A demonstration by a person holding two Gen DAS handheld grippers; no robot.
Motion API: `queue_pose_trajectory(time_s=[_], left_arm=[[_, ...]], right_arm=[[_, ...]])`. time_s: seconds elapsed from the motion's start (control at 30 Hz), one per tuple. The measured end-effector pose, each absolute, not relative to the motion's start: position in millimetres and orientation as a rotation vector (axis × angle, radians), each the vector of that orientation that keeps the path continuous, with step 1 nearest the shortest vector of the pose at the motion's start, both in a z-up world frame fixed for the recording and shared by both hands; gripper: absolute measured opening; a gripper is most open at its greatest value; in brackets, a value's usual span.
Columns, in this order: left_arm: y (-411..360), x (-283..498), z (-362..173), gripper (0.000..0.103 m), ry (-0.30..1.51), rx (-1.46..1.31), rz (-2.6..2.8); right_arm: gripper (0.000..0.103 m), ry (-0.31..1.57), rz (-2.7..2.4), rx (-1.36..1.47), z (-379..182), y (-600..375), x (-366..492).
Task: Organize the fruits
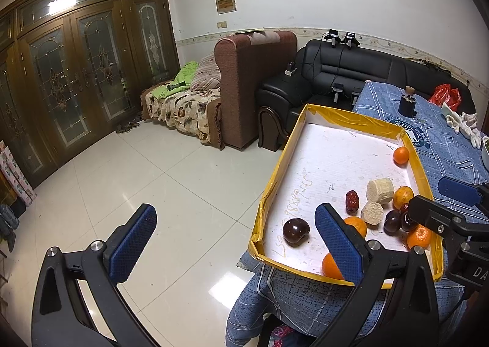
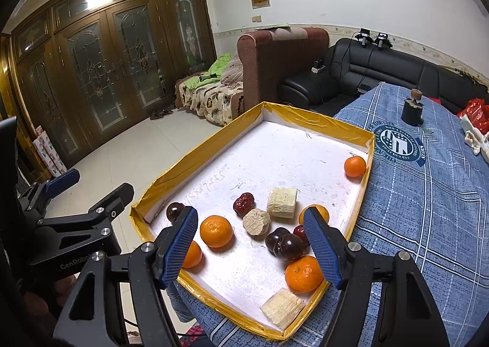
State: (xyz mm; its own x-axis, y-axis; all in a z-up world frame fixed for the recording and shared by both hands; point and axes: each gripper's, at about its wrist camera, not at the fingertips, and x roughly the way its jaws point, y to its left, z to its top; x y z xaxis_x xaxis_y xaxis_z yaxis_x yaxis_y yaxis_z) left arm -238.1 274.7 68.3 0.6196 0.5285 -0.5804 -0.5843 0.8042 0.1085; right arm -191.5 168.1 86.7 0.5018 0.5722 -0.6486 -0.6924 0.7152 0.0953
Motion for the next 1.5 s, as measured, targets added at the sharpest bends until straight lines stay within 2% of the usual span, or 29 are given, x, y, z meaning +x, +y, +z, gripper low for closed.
queue_pose_trajectory(time_s=[1.5], left_arm=[[281.4,-234.7,61.7,0.103,0.658,-0.115,0.637]], right_arm=[[0.073,0.721,0.771,-0.178,84.5,170.4,-190.3]])
